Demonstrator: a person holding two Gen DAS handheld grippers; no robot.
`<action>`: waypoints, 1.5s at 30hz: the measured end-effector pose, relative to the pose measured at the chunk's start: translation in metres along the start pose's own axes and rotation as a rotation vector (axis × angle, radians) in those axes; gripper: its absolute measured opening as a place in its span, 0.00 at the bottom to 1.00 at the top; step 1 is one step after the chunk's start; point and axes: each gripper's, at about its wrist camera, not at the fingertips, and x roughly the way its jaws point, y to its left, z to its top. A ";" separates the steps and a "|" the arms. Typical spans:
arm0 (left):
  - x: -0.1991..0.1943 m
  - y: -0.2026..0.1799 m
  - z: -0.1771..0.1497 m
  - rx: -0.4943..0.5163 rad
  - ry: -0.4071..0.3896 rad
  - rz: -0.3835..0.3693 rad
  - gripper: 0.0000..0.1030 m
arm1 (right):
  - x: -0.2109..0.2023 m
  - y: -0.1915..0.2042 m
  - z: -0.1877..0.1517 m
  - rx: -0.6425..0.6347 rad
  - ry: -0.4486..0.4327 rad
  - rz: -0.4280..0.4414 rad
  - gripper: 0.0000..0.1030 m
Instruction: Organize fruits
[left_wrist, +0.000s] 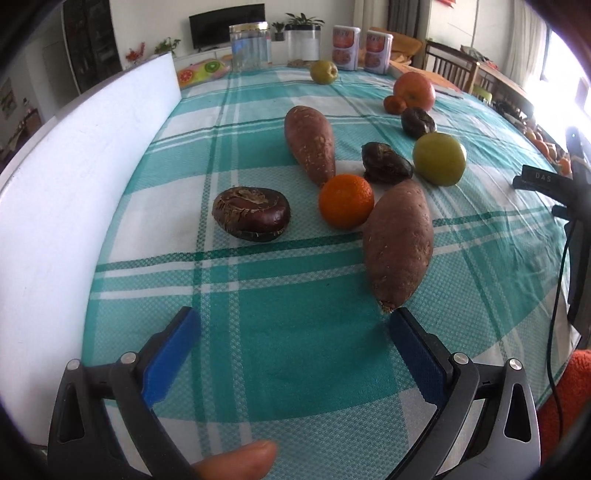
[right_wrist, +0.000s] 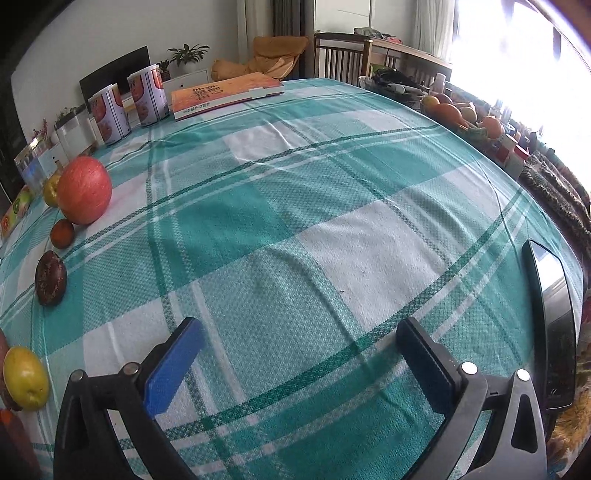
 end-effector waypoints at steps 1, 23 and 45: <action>0.000 0.000 0.000 -0.002 -0.001 0.001 1.00 | 0.000 0.001 0.001 0.000 0.000 0.000 1.00; 0.002 0.000 0.005 -0.018 0.034 0.008 1.00 | 0.000 0.001 0.000 -0.002 -0.003 0.000 1.00; 0.002 0.001 0.007 -0.022 0.039 0.010 1.00 | 0.000 0.001 0.000 -0.002 -0.004 -0.001 1.00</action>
